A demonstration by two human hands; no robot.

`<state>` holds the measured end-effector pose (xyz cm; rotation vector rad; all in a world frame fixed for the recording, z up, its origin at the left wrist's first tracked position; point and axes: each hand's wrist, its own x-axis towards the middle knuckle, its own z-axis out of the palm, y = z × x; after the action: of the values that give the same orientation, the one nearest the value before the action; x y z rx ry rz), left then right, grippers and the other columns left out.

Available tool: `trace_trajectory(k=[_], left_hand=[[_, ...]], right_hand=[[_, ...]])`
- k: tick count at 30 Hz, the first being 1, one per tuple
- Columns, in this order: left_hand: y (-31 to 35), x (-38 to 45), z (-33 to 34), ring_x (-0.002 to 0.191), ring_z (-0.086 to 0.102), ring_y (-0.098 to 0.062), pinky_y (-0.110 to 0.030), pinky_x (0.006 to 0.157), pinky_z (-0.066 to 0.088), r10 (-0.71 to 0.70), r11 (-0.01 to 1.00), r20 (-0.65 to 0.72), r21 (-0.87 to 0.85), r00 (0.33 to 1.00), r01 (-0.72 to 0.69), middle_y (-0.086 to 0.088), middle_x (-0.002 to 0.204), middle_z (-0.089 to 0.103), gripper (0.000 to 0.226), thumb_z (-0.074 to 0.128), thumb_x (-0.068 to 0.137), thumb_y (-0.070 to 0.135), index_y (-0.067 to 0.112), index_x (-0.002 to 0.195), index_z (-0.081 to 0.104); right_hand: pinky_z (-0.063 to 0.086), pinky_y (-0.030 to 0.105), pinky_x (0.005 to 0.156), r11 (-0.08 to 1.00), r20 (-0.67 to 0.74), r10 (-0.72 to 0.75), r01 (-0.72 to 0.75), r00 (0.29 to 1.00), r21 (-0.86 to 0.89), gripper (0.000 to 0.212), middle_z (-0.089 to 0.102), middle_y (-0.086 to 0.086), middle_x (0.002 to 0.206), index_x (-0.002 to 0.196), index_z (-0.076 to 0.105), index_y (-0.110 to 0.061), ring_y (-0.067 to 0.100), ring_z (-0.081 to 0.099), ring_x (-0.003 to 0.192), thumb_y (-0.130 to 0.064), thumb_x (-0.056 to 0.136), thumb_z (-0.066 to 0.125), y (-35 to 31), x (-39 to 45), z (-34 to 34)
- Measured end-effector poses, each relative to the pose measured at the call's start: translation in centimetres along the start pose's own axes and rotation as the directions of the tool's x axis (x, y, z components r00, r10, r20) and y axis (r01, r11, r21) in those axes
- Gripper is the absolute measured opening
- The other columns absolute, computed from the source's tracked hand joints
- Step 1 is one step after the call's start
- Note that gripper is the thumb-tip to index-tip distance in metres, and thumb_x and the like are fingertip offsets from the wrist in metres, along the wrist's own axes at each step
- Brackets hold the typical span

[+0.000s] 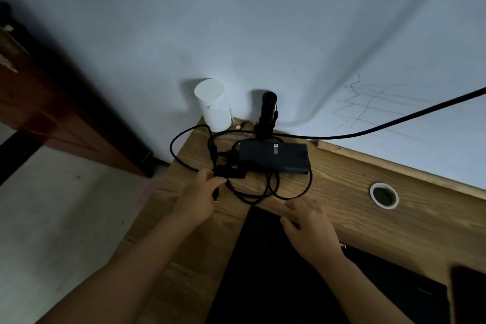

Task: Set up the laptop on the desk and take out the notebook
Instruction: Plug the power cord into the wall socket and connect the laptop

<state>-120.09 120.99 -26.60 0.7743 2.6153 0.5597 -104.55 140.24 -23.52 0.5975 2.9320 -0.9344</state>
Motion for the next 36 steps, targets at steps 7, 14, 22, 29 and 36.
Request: trace_trajectory(k=[7, 14, 22, 29, 36], left_hand=[[0.5, 1.3, -0.4, 0.09, 0.056, -0.027, -0.032, 0.072, 0.045, 0.146, 0.981, -0.026, 0.133, 0.989, -0.142, -0.011, 0.1, 0.057, 0.033, 0.07, 0.075, 0.007, 0.01, 0.107, 0.064], [1.0, 0.3, -2.1, 0.093, 0.059, -0.02, -0.037, 0.088, 0.045, 0.412, 0.889, 0.054, 0.196, 0.91, -0.414, -0.003, 0.088, 0.07, 0.022, 0.077, 0.066, 0.034, 0.017, 0.077, 0.067], [-0.4, -4.1, -1.5, 0.083, 0.055, -0.02, -0.026, 0.068, 0.039, 0.385, 0.909, 0.048, 0.152, 0.922, -0.388, -0.006, 0.086, 0.064, 0.036, 0.065, 0.082, 0.028, 0.018, 0.116, 0.062], [0.8, -7.2, -0.1, 0.119, 0.042, -0.019, -0.039, 0.104, 0.023, 0.187, 0.9, 0.191, 0.359, 0.964, -0.246, -0.002, 0.127, 0.052, 0.04, 0.041, 0.094, 0.034, 0.024, 0.133, 0.041], [1.5, -7.8, 0.8, 0.125, 0.038, -0.024, -0.041, 0.106, 0.023, 0.061, 0.905, 0.165, 0.407, 0.984, -0.124, -0.007, 0.134, 0.047, 0.041, 0.031, 0.097, 0.033, 0.022, 0.136, 0.034]], right_hand=[[0.044, 0.03, 0.09, 0.999, 0.039, 0.026, -0.025, 0.999, -0.024, 0.028, 0.059, 0.002, 0.111, 0.112, 0.056, -0.014, 0.018, 0.048, 0.108, -0.026, 0.086, 0.057, 0.4, -0.6, 0.0], [0.043, 0.031, 0.089, 0.998, 0.05, 0.037, -0.035, 0.998, -0.043, 0.026, 0.061, 0.006, 0.108, 0.106, 0.058, -0.01, 0.021, 0.048, 0.106, -0.025, 0.084, 0.059, 0.0, -1.1, 0.8], [0.035, 0.035, 0.102, 0.997, 0.163, 0.052, -0.042, 0.985, -0.062, 0.043, 0.049, 0.007, 0.128, 0.123, 0.049, -0.013, 0.025, 0.036, 0.123, -0.027, 0.083, 0.06, -1.1, -2.0, 1.4], [0.029, 0.04, 0.108, 0.995, 0.253, 0.054, -0.03, 0.966, -0.097, 0.062, 0.037, 0.005, 0.143, 0.137, 0.033, -0.016, 0.025, 0.027, 0.133, -0.033, 0.084, 0.059, -1.2, -3.5, 0.6], [0.028, 0.043, 0.11, 0.993, 0.312, 0.035, 0.001, 0.949, -0.115, 0.068, 0.033, 0.007, 0.147, 0.139, 0.029, -0.017, 0.027, 0.024, 0.136, -0.036, 0.082, 0.061, -1.1, -3.7, 0.6]])
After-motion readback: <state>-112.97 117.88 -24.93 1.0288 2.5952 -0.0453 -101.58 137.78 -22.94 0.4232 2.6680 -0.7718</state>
